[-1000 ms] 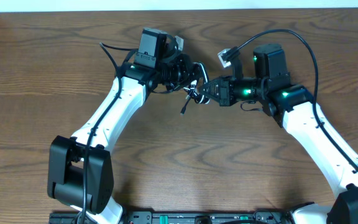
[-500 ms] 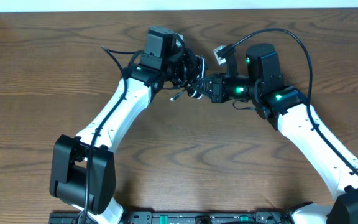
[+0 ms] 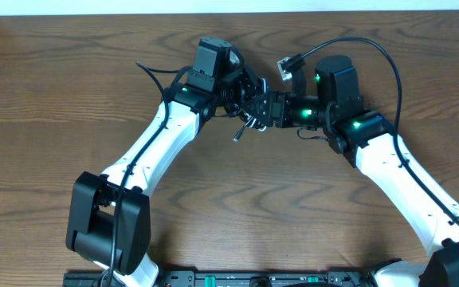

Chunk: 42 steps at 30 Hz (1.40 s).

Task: Untangle cables

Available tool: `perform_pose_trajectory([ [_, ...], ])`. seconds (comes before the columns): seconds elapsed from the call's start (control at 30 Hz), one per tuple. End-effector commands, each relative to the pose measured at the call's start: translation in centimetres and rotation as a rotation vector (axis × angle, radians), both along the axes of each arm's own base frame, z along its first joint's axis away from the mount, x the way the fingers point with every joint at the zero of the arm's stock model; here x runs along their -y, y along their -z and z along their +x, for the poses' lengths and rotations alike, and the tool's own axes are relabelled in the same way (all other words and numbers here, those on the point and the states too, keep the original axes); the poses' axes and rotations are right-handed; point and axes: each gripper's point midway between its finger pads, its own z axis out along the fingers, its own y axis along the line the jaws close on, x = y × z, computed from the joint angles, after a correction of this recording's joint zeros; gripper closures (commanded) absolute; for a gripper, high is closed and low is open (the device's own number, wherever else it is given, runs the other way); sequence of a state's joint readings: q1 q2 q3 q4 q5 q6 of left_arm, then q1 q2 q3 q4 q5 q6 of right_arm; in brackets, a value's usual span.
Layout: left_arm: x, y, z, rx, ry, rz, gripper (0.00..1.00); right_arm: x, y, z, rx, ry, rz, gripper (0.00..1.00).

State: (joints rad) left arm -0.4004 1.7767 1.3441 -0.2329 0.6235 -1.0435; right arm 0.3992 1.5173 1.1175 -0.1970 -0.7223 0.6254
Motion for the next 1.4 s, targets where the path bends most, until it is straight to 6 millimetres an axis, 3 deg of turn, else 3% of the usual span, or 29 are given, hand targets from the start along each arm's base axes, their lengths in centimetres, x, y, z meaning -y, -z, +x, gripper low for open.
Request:
perform_pose_trajectory([
  [0.0,0.7,0.1,-0.4,0.003,0.05,-0.013,0.92,0.9,-1.6,0.4,0.031,0.023,0.014,0.42],
  [0.1,0.9,0.0,-0.7,0.03,0.094,-0.014,0.93,2.3,-1.4,1.2,0.026,0.054,0.009,0.36],
  [0.4,0.6,-0.2,-1.6,0.131,0.24,-0.003,0.92,10.5,-2.5,3.7,0.055,0.104,0.087,0.26],
  [0.5,0.5,0.2,-2.0,0.149,0.276,0.024,0.92,12.1,-1.4,3.9,0.056,0.134,0.037,0.26],
  [0.63,-0.9,2.2,-1.9,0.164,0.27,0.162,0.93,13.8,2.5,3.6,-0.044,0.237,-0.14,0.25],
  [0.73,-1.3,3.5,-2.6,0.148,0.283,0.232,0.93,13.7,3.7,3.2,-0.052,0.23,-0.205,0.25],
  [0.83,-0.6,3.6,-3.3,0.164,0.329,0.243,0.92,12.3,5.0,2.8,-0.026,0.15,-0.245,0.3],
  [0.93,-0.6,3.5,-3.4,0.162,0.331,0.233,0.92,9.4,5.9,1.5,0.066,-0.07,-0.208,0.29],
  [1.1,-0.6,3.3,-3.4,0.147,0.331,0.206,0.93,6.8,8.9,0.5,0.066,-0.211,-0.201,0.29],
  [1.27,-0.6,3.3,-3.4,0.137,0.322,0.202,0.92,4.3,10.4,0.7,0.091,-0.276,-0.171,0.39],
  [1.37,-0.6,3.3,-3.5,0.131,0.317,0.2,0.92,3.3,11.1,1.8,0.094,-0.243,-0.177,0.51],
])
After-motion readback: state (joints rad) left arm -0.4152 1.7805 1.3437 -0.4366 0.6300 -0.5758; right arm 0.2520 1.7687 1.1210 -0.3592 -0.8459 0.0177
